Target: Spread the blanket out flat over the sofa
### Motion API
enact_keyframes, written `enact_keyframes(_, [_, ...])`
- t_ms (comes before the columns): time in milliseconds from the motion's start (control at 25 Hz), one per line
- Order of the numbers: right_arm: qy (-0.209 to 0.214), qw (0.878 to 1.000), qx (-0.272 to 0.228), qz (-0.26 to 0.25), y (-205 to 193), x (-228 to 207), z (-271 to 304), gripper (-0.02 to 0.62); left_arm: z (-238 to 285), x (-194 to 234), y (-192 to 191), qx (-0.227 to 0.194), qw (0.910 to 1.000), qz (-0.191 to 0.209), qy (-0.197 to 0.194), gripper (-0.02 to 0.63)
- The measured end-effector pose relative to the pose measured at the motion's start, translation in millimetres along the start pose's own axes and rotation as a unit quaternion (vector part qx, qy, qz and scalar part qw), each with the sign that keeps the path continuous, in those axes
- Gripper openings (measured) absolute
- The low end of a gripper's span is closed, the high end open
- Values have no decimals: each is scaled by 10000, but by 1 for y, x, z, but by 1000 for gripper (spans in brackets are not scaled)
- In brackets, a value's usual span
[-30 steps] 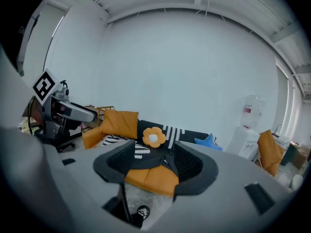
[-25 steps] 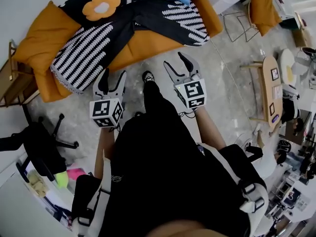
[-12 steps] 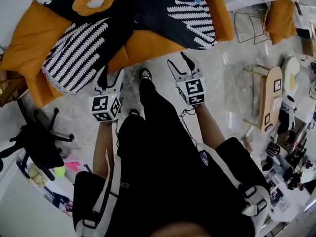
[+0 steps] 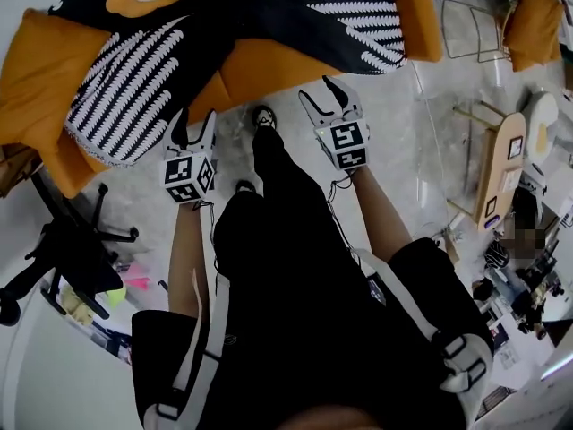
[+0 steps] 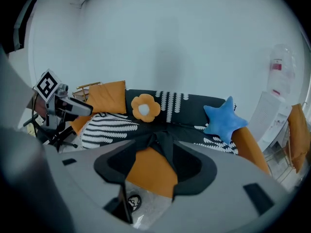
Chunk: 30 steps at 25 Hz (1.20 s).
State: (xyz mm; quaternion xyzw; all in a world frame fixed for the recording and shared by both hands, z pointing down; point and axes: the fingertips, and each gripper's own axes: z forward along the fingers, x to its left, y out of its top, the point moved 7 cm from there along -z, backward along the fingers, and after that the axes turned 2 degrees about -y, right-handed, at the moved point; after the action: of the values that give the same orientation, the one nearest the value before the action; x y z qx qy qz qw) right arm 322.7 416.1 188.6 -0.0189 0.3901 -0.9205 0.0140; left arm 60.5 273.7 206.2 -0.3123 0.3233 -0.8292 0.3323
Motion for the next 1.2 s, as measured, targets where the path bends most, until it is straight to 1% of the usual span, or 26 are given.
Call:
enact_keyframes(80, [19, 10000, 58, 55, -3, -6, 16, 247, 18, 6, -9, 256, 9997, 14, -29, 261])
enact_keyframes(160, [67, 9999, 75, 59, -5, -10, 34, 247, 32, 13, -16, 424, 9991, 21, 8, 261])
enact_keyframes(440, [246, 9994, 198, 111, -20, -22, 96, 245, 77, 29, -41, 852, 9963, 22, 98, 261])
enact_keyframes(640, [401, 9987, 291, 81, -31, -32, 131, 245, 110, 45, -62, 1098, 9936, -104, 227, 261])
enact_keyframes(800, [462, 9979, 458, -8, -48, -42, 160, 244, 131, 53, -71, 1190, 9926, 33, 245, 261])
enact_keyframes(880, [459, 9975, 535, -18, -57, -49, 172, 244, 141, 57, -75, 1220, 9922, 42, 257, 261])
enact_keyframes(1080, [397, 9957, 794, 261, -90, -55, 186, 244, 161, 72, -103, 1401, 9894, -145, 355, 261])
enact_keyframes(1200, [391, 9944, 919, 356, -114, -55, 193, 244, 172, 75, -121, 1487, 9881, -134, 366, 261])
